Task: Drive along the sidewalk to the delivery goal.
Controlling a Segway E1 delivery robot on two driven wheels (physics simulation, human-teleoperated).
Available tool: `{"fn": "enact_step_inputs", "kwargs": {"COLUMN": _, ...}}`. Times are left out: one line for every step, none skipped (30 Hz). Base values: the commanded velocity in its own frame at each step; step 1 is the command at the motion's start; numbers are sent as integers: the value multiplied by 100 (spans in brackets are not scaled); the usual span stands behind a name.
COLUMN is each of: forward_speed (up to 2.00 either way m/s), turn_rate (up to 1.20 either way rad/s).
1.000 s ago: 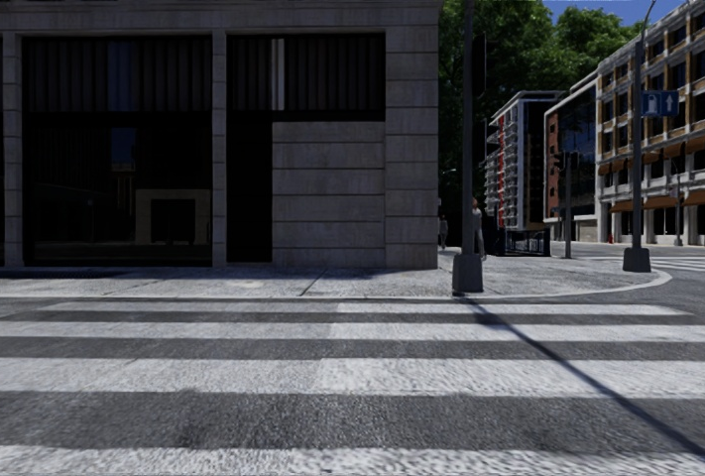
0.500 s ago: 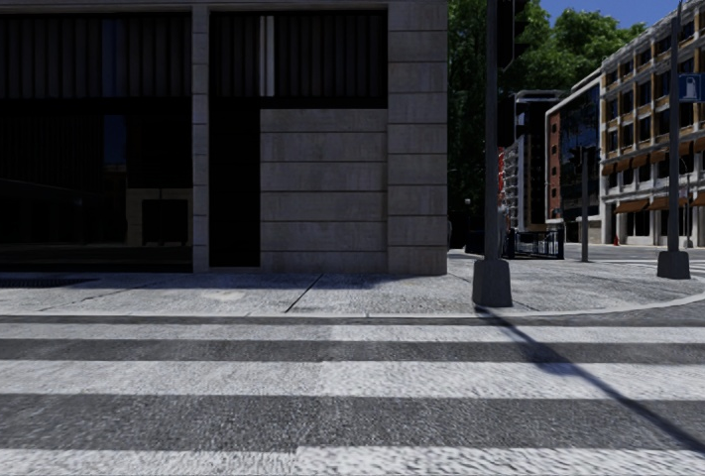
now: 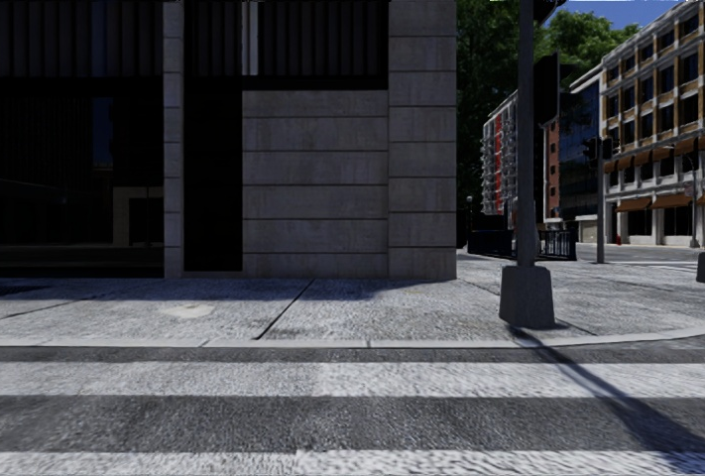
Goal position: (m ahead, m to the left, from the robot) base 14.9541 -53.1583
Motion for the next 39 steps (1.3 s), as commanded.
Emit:
{"fn": "enact_step_inputs", "kwargs": {"forward_speed": 200, "turn_rate": -1}}
{"fn": "enact_step_inputs", "kwargs": {"forward_speed": 200, "turn_rate": -1}}
{"fn": "enact_step_inputs", "kwargs": {"forward_speed": 200, "turn_rate": 0}}
{"fn": "enact_step_inputs", "kwargs": {"forward_speed": 200, "turn_rate": 0}}
{"fn": "enact_step_inputs", "kwargs": {"forward_speed": 200, "turn_rate": 0}}
{"fn": "enact_step_inputs", "kwargs": {"forward_speed": 200, "turn_rate": 0}}
{"fn": "enact_step_inputs", "kwargs": {"forward_speed": 200, "turn_rate": 0}}
{"fn": "enact_step_inputs", "kwargs": {"forward_speed": 200, "turn_rate": 0}}
{"fn": "enact_step_inputs", "kwargs": {"forward_speed": 200, "turn_rate": -9}}
{"fn": "enact_step_inputs", "kwargs": {"forward_speed": 200, "turn_rate": -52}}
{"fn": "enact_step_inputs", "kwargs": {"forward_speed": 200, "turn_rate": -52}}
{"fn": "enact_step_inputs", "kwargs": {"forward_speed": 200, "turn_rate": -70}}
{"fn": "enact_step_inputs", "kwargs": {"forward_speed": 200, "turn_rate": -76}}
{"fn": "enact_step_inputs", "kwargs": {"forward_speed": 200, "turn_rate": -77}}
{"fn": "enact_step_inputs", "kwargs": {"forward_speed": 200, "turn_rate": -77}}
{"fn": "enact_step_inputs", "kwargs": {"forward_speed": 200, "turn_rate": -35}}
{"fn": "enact_step_inputs", "kwargs": {"forward_speed": 200, "turn_rate": -11}}
{"fn": "enact_step_inputs", "kwargs": {"forward_speed": 200, "turn_rate": -3}}
{"fn": "enact_step_inputs", "kwargs": {"forward_speed": 200, "turn_rate": -1}}
{"fn": "enact_step_inputs", "kwargs": {"forward_speed": 200, "turn_rate": -1}}
{"fn": "enact_step_inputs", "kwargs": {"forward_speed": 200, "turn_rate": 0}}
{"fn": "enact_step_inputs", "kwargs": {"forward_speed": 200, "turn_rate": 0}}
{"fn": "enact_step_inputs", "kwargs": {"forward_speed": 200, "turn_rate": 0}}
{"fn": "enact_step_inputs", "kwargs": {"forward_speed": 200, "turn_rate": 0}}
{"fn": "enact_step_inputs", "kwargs": {"forward_speed": 200, "turn_rate": 0}}
{"fn": "enact_step_inputs", "kwargs": {"forward_speed": 200, "turn_rate": 0}}
{"fn": "enact_step_inputs", "kwargs": {"forward_speed": 197, "turn_rate": 0}}
{"fn": "enact_step_inputs", "kwargs": {"forward_speed": 185, "turn_rate": 0}}
{"fn": "enact_step_inputs", "kwargs": {"forward_speed": 165, "turn_rate": 0}}
{"fn": "enact_step_inputs", "kwargs": {"forward_speed": 165, "turn_rate": 0}}
{"fn": "enact_step_inputs", "kwargs": {"forward_speed": 154, "turn_rate": 0}}
{"fn": "enact_step_inputs", "kwargs": {"forward_speed": 142, "turn_rate": 0}}
{"fn": "enact_step_inputs", "kwargs": {"forward_speed": 134, "turn_rate": 0}}
{"fn": "enact_step_inputs", "kwargs": {"forward_speed": 134, "turn_rate": 0}}
{"fn": "enact_step_inputs", "kwargs": {"forward_speed": 127, "turn_rate": 0}}
{"fn": "enact_step_inputs", "kwargs": {"forward_speed": 119, "turn_rate": 0}}
{"fn": "enact_step_inputs", "kwargs": {"forward_speed": 114, "turn_rate": 0}}
{"fn": "enact_step_inputs", "kwargs": {"forward_speed": 111, "turn_rate": 0}}
{"fn": "enact_step_inputs", "kwargs": {"forward_speed": 111, "turn_rate": 0}}
